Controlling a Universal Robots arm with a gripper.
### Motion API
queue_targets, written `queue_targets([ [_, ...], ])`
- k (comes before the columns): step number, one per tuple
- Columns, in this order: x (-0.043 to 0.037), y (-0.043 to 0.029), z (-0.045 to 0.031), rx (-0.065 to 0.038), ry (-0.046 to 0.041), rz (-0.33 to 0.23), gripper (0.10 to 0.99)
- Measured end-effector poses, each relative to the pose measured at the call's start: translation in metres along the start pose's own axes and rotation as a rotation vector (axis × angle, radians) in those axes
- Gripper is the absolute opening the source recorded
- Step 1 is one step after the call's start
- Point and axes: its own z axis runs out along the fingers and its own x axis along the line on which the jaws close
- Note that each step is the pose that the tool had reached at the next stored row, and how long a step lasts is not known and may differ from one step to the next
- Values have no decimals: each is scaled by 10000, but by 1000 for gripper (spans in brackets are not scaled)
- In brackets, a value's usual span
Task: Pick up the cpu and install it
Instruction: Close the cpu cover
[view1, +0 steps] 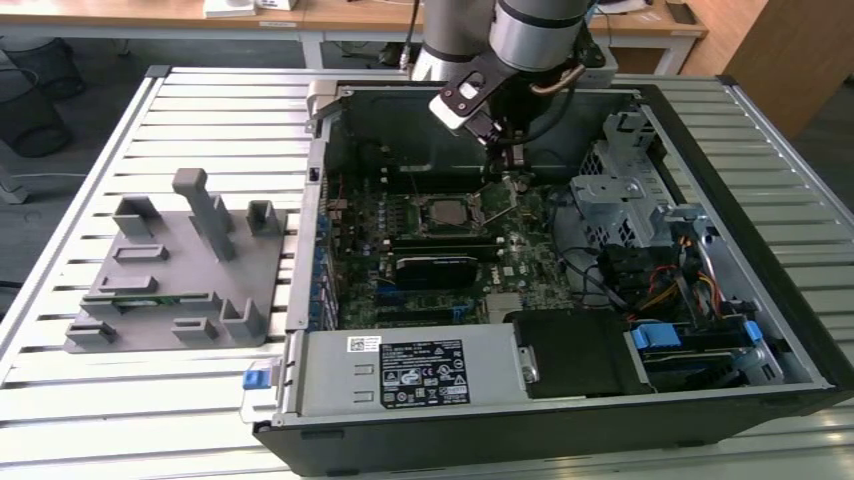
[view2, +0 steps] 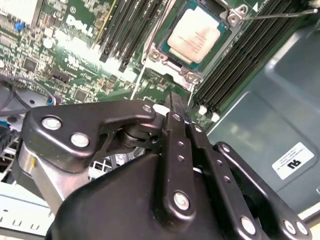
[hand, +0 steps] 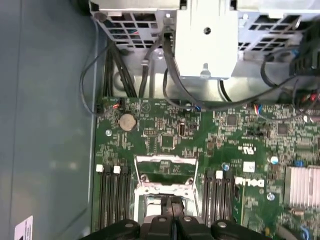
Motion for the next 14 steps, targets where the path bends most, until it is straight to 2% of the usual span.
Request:
queue_targets([
  [3, -4, 40, 19, 20, -2, -227, 106],
  [14, 43, 313, 60, 25, -19, -242, 106],
])
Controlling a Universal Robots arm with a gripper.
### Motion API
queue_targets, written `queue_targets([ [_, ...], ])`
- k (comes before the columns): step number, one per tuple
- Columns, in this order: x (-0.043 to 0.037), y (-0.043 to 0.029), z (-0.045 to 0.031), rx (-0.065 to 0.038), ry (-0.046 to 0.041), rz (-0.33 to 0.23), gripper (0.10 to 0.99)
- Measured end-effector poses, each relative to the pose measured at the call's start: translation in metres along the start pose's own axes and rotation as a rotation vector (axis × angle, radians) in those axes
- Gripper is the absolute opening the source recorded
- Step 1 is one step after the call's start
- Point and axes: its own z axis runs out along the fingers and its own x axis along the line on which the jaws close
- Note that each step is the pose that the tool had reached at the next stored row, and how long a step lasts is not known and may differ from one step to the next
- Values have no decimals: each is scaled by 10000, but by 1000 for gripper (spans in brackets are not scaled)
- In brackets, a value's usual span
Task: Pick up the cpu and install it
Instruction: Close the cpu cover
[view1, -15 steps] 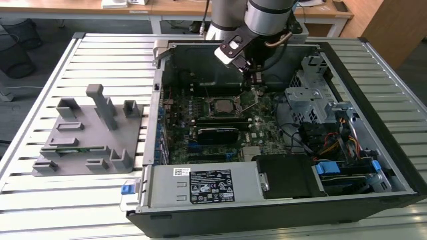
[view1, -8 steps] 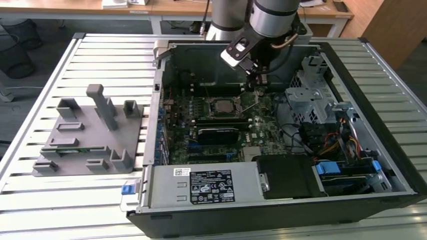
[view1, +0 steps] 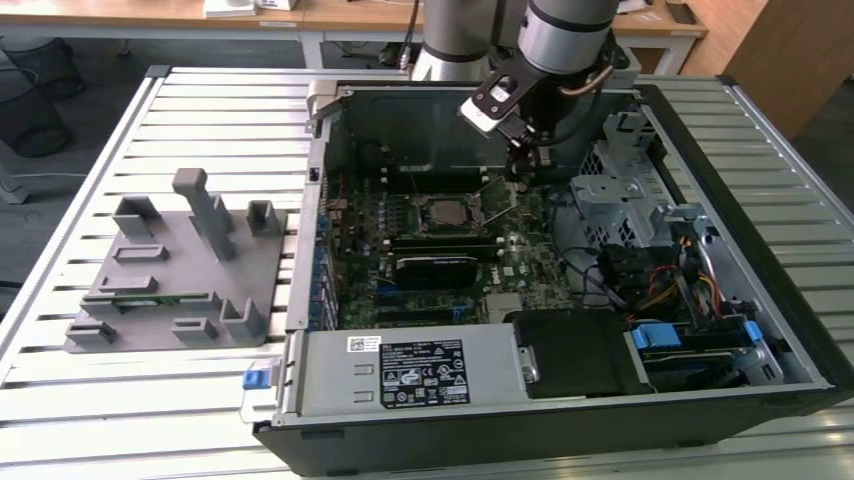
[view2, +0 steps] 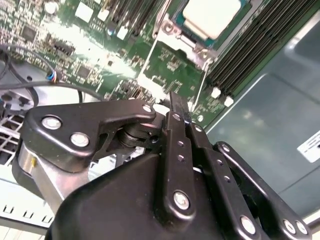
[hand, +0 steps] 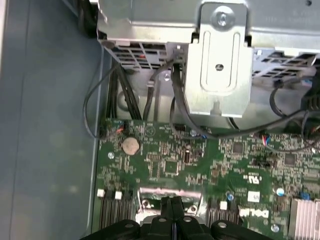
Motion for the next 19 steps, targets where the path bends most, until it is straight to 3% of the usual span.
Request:
queue_targets([
  [9, 37, 162, 54, 24, -80, 1, 106],
  [19, 51, 246, 172, 119, -107, 9, 106],
])
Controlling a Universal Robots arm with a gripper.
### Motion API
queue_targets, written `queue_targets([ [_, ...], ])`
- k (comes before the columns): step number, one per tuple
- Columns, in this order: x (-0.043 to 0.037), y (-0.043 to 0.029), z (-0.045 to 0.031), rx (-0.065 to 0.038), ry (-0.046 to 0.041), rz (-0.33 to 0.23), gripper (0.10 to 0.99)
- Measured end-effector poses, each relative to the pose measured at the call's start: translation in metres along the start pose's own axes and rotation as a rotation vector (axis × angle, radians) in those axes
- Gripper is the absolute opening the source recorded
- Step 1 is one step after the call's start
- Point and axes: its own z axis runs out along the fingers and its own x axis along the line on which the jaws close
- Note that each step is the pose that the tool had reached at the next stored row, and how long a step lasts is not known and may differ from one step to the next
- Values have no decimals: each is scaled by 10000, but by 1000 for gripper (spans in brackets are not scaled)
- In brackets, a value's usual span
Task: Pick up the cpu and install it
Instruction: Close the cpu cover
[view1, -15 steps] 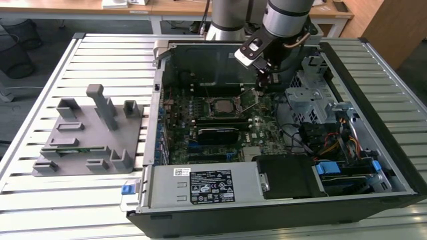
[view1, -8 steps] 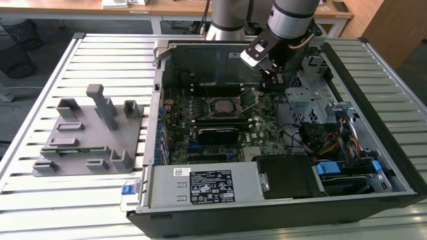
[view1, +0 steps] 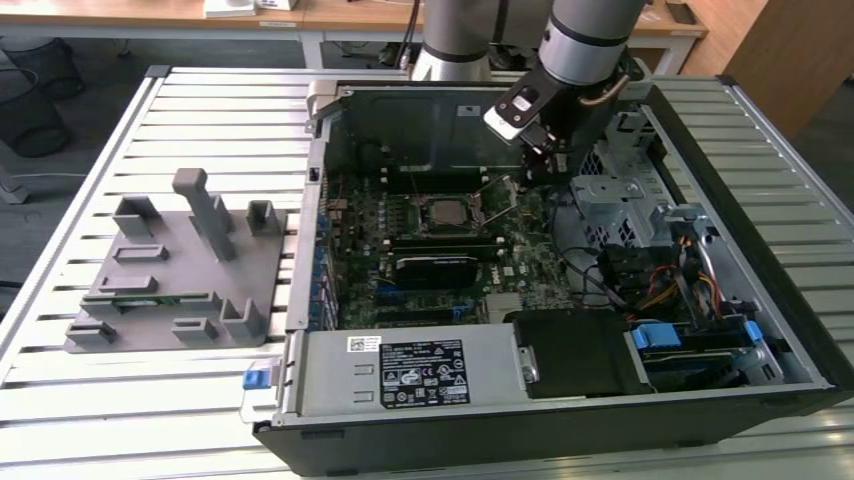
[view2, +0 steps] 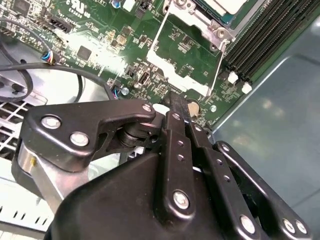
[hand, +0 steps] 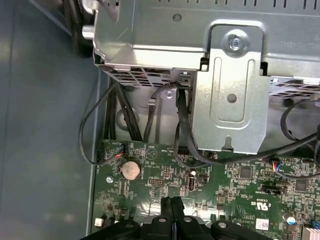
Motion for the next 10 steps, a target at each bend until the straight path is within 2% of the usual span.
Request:
queue_targets([
  [4, -3, 4, 65, 60, 6, 4, 106],
  [7, -4, -3, 69, 90, 6, 7, 106],
  [10, -1, -42, 69, 96, 21, 6, 106],
])
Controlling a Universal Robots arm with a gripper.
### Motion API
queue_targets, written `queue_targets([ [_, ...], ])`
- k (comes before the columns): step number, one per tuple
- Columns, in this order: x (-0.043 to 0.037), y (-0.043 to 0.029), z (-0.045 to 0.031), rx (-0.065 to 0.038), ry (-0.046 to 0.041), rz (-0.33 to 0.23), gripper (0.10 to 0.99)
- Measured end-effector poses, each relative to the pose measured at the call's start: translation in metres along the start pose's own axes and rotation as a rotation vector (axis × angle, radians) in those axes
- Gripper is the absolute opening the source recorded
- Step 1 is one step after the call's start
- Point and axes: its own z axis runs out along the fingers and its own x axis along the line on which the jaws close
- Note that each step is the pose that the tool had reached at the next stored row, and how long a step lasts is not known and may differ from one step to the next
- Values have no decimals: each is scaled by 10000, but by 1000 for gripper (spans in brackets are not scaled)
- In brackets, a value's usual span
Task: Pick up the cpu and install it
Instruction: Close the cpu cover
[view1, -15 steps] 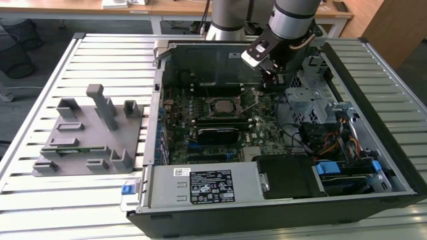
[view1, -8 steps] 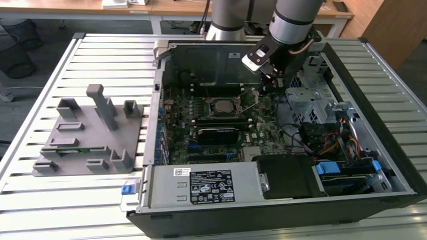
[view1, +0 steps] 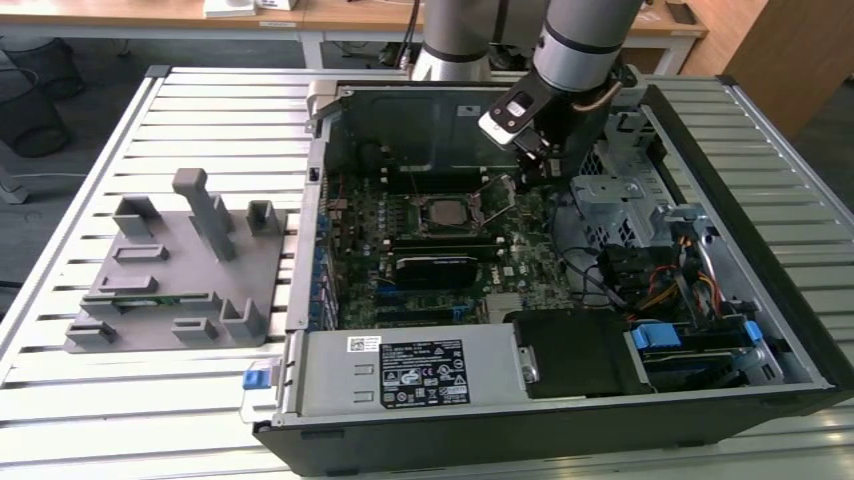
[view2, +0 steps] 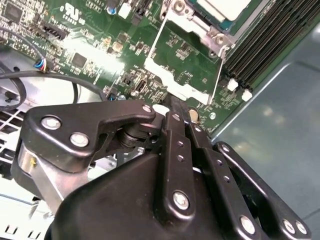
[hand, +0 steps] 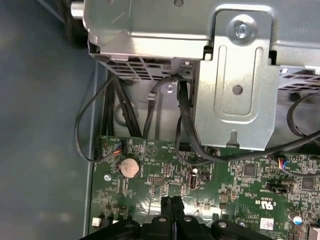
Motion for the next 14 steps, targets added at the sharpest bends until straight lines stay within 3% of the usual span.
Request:
queue_targets([
  [10, 20, -203, -64, -3, 32, -1, 106],
  [11, 24, -268, -67, -4, 49, -1, 106],
  [14, 29, -333, -65, -4, 51, -1, 106],
])
